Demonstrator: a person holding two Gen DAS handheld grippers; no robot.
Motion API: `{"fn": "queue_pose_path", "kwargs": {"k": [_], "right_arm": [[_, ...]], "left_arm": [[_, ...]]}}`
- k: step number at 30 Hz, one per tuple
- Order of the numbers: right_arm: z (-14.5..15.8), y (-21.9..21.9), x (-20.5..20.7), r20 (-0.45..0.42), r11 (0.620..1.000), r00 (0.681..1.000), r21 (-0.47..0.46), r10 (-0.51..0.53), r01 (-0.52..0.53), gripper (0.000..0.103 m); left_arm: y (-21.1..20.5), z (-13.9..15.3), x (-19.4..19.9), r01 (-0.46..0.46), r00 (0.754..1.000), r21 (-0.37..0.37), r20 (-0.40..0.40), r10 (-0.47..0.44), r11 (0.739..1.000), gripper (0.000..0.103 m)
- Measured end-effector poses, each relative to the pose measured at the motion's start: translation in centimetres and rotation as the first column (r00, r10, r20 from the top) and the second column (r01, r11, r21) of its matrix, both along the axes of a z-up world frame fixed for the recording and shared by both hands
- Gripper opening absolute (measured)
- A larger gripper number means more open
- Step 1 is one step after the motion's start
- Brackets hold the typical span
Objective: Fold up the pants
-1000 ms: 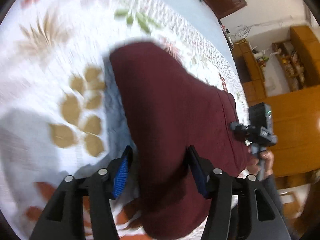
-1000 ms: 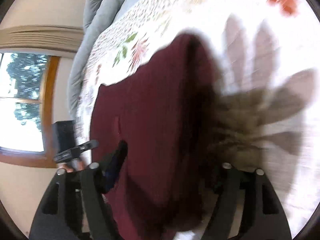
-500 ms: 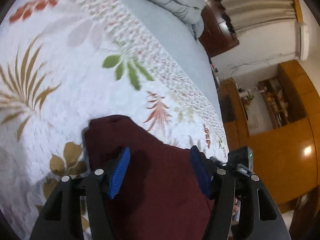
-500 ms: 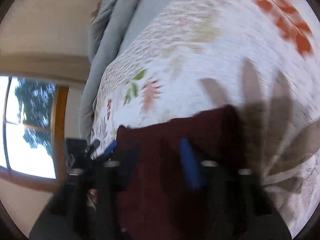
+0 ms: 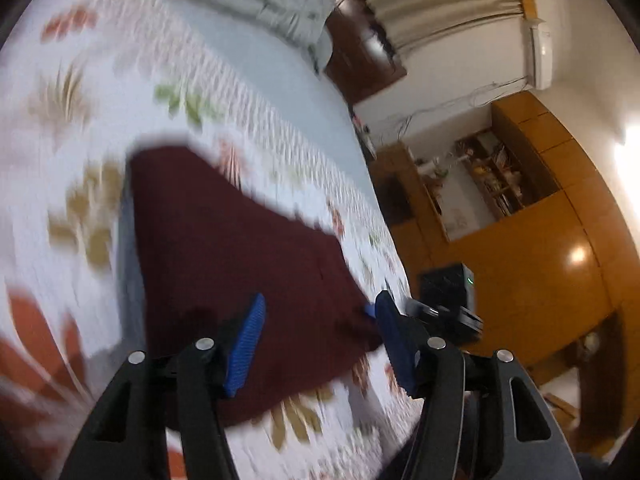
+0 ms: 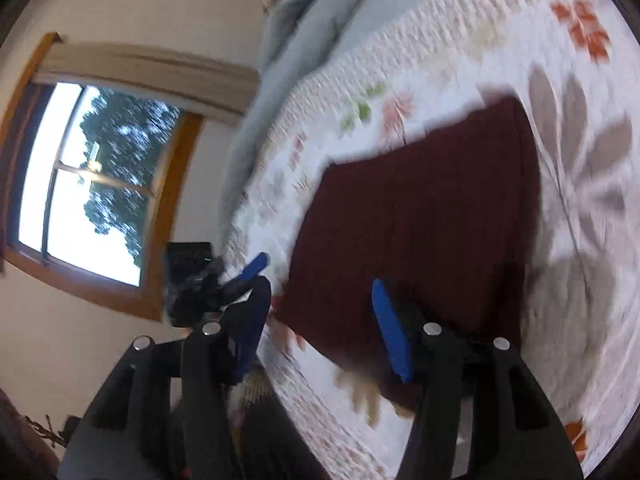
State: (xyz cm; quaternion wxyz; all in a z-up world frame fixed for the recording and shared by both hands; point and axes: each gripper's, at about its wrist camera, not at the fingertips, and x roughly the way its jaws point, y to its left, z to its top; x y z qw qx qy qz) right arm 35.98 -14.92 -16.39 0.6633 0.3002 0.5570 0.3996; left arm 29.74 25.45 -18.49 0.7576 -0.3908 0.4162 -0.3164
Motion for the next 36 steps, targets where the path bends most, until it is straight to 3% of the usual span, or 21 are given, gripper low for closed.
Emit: {"fn": "queue_pose_path", "kwargs": {"k": [1,2,3,5,8,12,14,16,17,18,19,21,22,24,26,27,29,30,32,33,36], "right_arm": [[-1.4,-0.4,-0.3,-0.019,1.0,1.0,-0.021,-0.013,0.013,0.038],[-2.8,-0.9,-0.3,-0.052,0.999,0.998,-0.023,-0.025,0.023,0.016],[-3.7,-1.3,-0.2,-0.065,0.999,0.997,-0.031,-0.033,0.031,0.0],[-5.9,-3.0,-0.2,-0.131,0.997,0.989,0.021,-0.067,0.07,0.0],[-5.3,-2.8,-0.4,-0.106,0.998,0.992,0.004,-0.063,0.064,0.0],[-4.7,-3.1,-1.1,-0.117,0.995,0.988,-0.003,-0.098,0.098,0.0],[-4.5,-4.3,-2.2,-0.134,0.99,0.981,-0.006,-0.137,0.138,0.001],[-4.3,-5.3,-3.1,-0.124,0.985,0.977,-0.035,-0.173,0.17,0.007],[-3.9,-5.7,-3.9,-0.123,0.98,0.973,-0.036,-0.197,0.194,0.022],[-3.2,-6.3,-4.9,-0.115,0.976,0.969,-0.039,-0.218,0.215,0.06],[-1.9,-6.9,-6.5,-0.083,0.965,0.964,-0.082,-0.254,0.247,0.073],[0.5,-7.5,-9.7,-0.005,0.952,0.958,-0.117,-0.286,0.284,0.079],[1.8,-7.6,-12.1,0.021,0.949,0.957,-0.127,-0.289,0.289,0.08],[3.3,-7.3,-16.0,0.056,0.939,0.95,-0.145,-0.306,0.311,0.093],[5.1,-6.5,-20.6,0.127,0.92,0.945,-0.221,-0.303,0.324,0.094],[5.8,-6.2,-22.6,0.162,0.907,0.941,-0.26,-0.296,0.33,0.095],[7.4,-4.6,-26.7,0.24,0.869,0.933,-0.358,-0.269,0.343,0.097],[8.3,-3.8,-28.6,0.28,0.842,0.925,-0.404,-0.258,0.358,0.098],[9.9,-2.6,-31.7,0.354,0.782,0.901,-0.475,-0.249,0.403,0.1],[10.4,-2.0,-32.8,0.388,0.753,0.888,-0.5,-0.248,0.429,0.1],[13.0,-0.1,-36.2,0.517,0.656,0.827,-0.549,-0.221,0.518,0.1]], "left_arm": [[-0.4,-1.2,-0.3,0.002,1.0,0.008,-0.029,-0.002,1.0,0.058],[-0.4,-3.0,-0.6,-0.016,0.998,-0.001,-0.064,0.016,1.0,0.057],[-0.2,-3.8,-0.7,-0.022,0.997,-0.017,-0.075,0.021,1.0,0.056],[0.7,-5.4,-0.6,-0.053,0.994,-0.085,-0.1,0.044,0.995,0.041],[1.4,-6.1,-0.7,-0.08,0.991,-0.155,-0.122,0.062,0.985,0.041],[1.6,-5.3,-2.1,-0.089,0.989,-0.192,-0.13,0.065,0.977,0.057],[1.7,-4.8,-3.2,-0.106,0.987,-0.17,-0.134,0.084,0.98,0.064],[1.6,-3.8,-4.8,-0.114,0.987,-0.143,-0.129,0.096,0.983,0.071],[1.4,-3.1,-5.7,-0.115,0.987,-0.119,-0.127,0.1,0.986,0.079],[0.9,-2.0,-7.2,-0.114,0.987,-0.059,-0.121,0.106,0.992,0.081],[0.4,-0.9,-8.4,-0.114,0.988,0.0,-0.107,0.114,0.993,0.083],[-1.3,1.9,-11.6,-0.11,0.992,0.163,-0.04,0.118,0.98,0.085],[-2.3,3.4,-13.3,-0.119,0.992,0.244,-0.002,0.123,0.962,0.086],[-3.9,5.7,-16.3,-0.146,0.989,0.356,0.065,0.132,0.923,0.087],[-5.9,8.3,-20.2,-0.211,0.977,0.486,0.14,0.162,0.848,0.088],[-7.1,9.6,-22.2,-0.251,0.967,0.553,0.174,0.184,0.795,0.088],[-8.5,11.1,-25.1,-0.29,0.956,0.623,0.221,0.192,0.726,0.088],[-9.8,12.1,-27.0,-0.324,0.945,0.674,0.264,0.194,0.664,0.088],[-11.7,13.7,-29.6,-0.369,0.928,0.739,0.325,0.182,0.563,0.089],[-12.5,14.5,-31.0,-0.39,0.919,0.754,0.351,0.177,0.529,0.089],[-14.2,16.7,-33.9,-0.392,0.919,0.776,0.354,0.174,0.493,0.089]]}}
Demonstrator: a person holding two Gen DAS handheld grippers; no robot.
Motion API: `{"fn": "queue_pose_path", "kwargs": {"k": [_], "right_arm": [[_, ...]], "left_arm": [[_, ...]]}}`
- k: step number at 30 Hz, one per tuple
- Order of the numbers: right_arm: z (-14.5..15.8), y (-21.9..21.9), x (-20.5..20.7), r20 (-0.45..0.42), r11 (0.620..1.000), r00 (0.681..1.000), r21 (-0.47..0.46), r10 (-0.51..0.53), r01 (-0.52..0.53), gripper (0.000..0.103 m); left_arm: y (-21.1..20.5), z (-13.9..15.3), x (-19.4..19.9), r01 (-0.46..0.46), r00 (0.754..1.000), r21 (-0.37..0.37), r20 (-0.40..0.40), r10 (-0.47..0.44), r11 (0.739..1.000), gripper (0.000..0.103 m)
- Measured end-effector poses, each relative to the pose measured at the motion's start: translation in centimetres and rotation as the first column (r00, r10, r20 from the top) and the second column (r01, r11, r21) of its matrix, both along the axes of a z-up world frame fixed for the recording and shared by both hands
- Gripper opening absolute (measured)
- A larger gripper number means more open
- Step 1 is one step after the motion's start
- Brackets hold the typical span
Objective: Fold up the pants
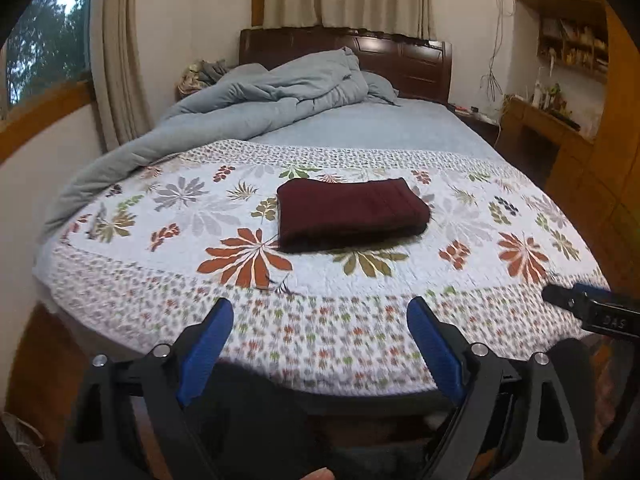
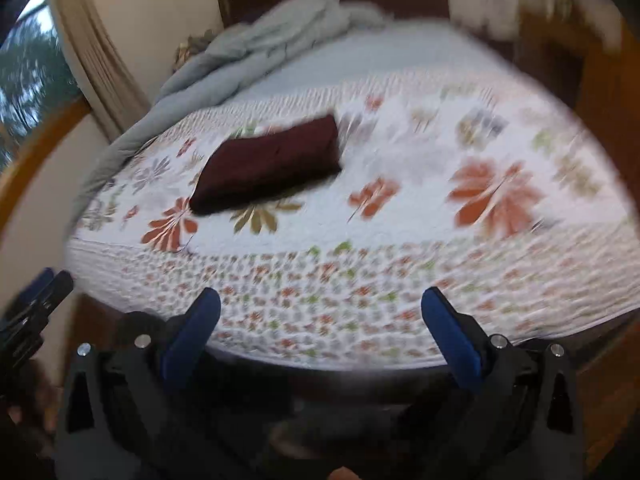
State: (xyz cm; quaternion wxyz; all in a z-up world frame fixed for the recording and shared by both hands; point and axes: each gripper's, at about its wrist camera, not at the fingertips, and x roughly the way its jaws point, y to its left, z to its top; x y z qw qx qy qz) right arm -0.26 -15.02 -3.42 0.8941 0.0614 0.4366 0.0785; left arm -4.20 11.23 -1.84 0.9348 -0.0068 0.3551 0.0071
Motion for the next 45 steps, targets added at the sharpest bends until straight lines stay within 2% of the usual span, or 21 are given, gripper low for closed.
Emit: {"fn": "queue_pose_path", "kwargs": {"k": [3,7,10,14,19,27,32,38,45], "right_arm": [[3.7,1.5,-3.1,0.093,0.996,0.993,-0.054,0.078,-0.074,0.1],[8.3,2.2,-6.7,0.223,0.992,0.971,-0.108,0.085,-0.062,0.1],[10.4,2.4,-8.2,0.259,0.991,0.961,-0.116,0.093,-0.065,0.1],[11.6,2.7,-9.9,0.303,0.986,0.947,-0.153,0.105,-0.06,0.1],[11.0,2.6,-10.4,0.301,0.983,0.949,-0.177,0.098,-0.045,0.1],[8.6,2.7,-7.6,0.223,0.985,0.97,-0.166,0.093,-0.057,0.1],[8.2,3.2,-6.7,0.218,0.984,0.971,-0.166,0.098,-0.063,0.1],[7.9,4.0,-6.4,0.209,0.983,0.971,-0.164,0.115,-0.081,0.1],[7.8,4.1,-6.6,0.204,0.983,0.972,-0.161,0.115,-0.082,0.1]], "left_arm": [[-0.1,2.2,-2.9,-0.033,0.999,-0.015,0.025,0.033,0.999,0.089],[0.1,5.1,-5.4,-0.026,0.998,-0.069,0.051,0.03,0.997,0.089],[-0.5,6.9,-7.0,0.009,0.997,-0.088,0.073,-0.002,0.996,0.089],[-0.9,7.3,-7.4,0.031,0.997,-0.141,0.074,-0.021,0.99,0.089],[-2.0,5.6,-6.5,0.0,0.999,-0.078,0.048,0.003,0.997,0.089],[-2.0,3.7,-4.6,0.002,1.0,-0.083,0.019,0.0,0.997,0.089],[-1.4,3.7,-4.0,-0.01,1.0,-0.087,0.028,0.013,0.996,0.089],[-0.5,4.1,-4.0,0.009,0.999,-0.144,0.051,-0.001,0.99,0.089],[-0.6,4.5,-4.5,0.001,0.997,-0.11,0.082,0.008,0.994,0.089]]}}
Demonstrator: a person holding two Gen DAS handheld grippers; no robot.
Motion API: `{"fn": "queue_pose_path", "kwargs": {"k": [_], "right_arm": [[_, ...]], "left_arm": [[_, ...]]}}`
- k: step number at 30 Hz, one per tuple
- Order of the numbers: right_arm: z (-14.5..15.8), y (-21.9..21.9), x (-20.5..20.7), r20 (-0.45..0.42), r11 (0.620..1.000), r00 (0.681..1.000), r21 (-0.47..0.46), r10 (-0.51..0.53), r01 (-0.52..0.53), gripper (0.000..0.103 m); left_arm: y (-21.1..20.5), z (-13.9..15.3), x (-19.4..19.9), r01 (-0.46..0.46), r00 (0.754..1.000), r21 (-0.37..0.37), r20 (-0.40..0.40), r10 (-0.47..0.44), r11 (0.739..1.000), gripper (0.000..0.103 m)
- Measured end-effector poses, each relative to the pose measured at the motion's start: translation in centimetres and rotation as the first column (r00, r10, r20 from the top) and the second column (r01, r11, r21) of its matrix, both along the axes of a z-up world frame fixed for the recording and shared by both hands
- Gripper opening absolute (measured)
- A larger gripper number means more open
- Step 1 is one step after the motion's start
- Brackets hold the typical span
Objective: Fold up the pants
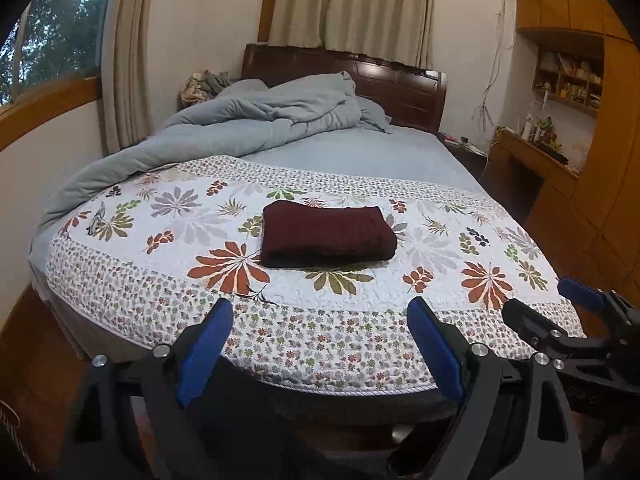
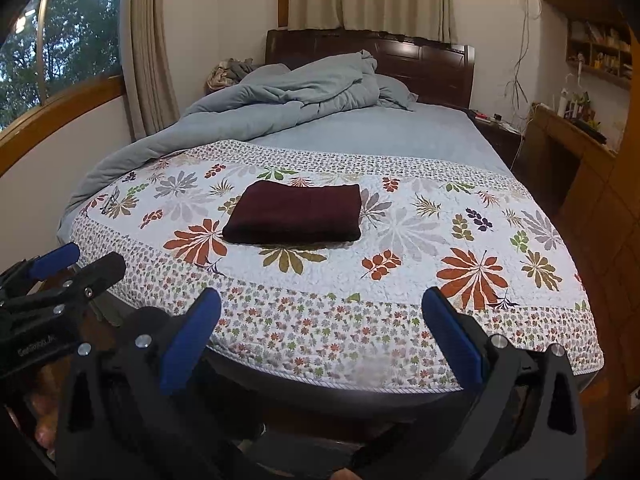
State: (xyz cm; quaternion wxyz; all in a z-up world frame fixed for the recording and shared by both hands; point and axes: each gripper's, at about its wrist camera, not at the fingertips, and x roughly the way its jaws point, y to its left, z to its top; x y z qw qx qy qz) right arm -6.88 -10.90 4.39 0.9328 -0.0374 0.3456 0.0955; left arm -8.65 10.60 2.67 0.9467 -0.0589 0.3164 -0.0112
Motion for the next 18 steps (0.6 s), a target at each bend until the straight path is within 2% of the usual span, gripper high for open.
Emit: {"fn": "queue_pose_path", "kwargs": {"k": [10,18], "right_arm": [[0.03,-0.16,0.05,-0.001,1.0,1.0,0.012,0.006,-0.006,0.1],[0.07,-0.13,0.13,-0.004,1.0,1.0,0.005,0.005,-0.005,0.1]], "left_arm": [[-1.08,0.39,-0.33,-0.012,1.0,0.051,0.007,0.011,0.999,0.089],[-0.83,0.47,-0.36,-0.013,1.0,0.04,-0.001,0.013,0.999,0.089]]}}
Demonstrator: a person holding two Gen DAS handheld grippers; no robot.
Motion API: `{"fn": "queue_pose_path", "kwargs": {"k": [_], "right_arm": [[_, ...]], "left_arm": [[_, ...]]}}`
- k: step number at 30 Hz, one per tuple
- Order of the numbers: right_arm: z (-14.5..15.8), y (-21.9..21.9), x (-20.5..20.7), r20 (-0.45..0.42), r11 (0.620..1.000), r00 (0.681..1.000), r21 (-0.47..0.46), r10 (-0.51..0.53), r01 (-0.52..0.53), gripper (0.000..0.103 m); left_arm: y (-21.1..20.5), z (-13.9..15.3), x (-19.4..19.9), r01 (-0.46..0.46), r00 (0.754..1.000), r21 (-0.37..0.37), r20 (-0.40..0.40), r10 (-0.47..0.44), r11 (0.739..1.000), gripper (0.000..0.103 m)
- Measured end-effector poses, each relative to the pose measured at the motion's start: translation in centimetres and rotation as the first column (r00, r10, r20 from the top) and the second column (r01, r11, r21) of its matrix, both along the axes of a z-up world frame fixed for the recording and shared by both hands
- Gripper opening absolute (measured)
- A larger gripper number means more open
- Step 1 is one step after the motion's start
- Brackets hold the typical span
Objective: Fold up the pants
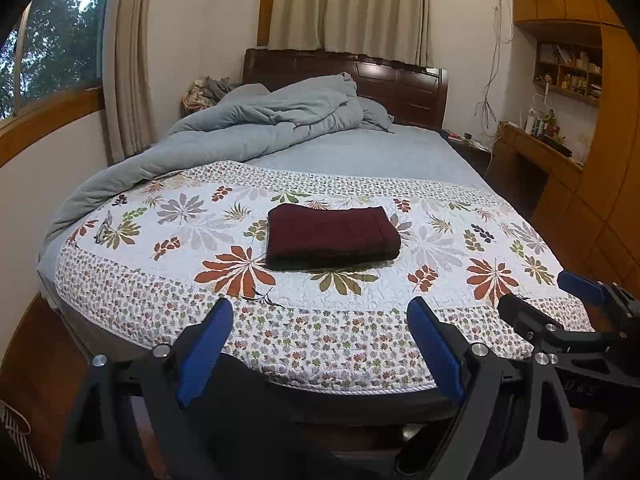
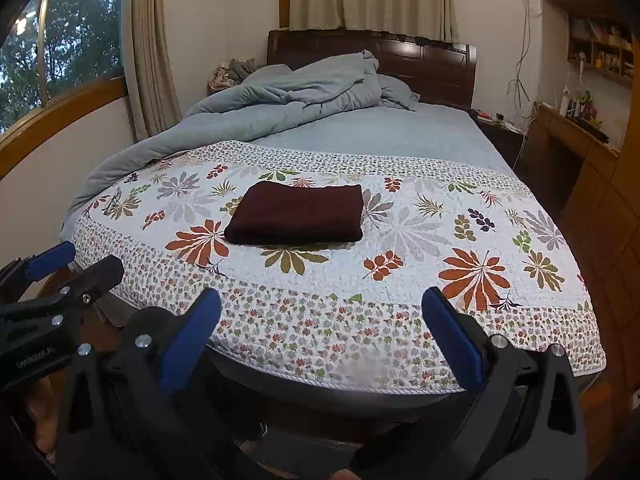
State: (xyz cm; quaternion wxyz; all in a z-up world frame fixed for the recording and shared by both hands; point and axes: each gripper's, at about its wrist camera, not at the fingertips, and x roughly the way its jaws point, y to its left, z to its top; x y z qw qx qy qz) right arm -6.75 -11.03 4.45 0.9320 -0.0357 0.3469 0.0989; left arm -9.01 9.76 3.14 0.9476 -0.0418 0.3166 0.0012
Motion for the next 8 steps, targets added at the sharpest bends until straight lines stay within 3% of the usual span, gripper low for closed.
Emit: {"fn": "queue_pose_path", "kwargs": {"k": [8], "right_arm": [[-0.02,0.21,0.13,0.0,1.0,1.0,0.0,0.007,-0.007,0.1]], "left_arm": [[0.54,-0.04,-0.3,-0.021,1.0,-0.008,-0.006,0.021,1.0,0.089]]}}
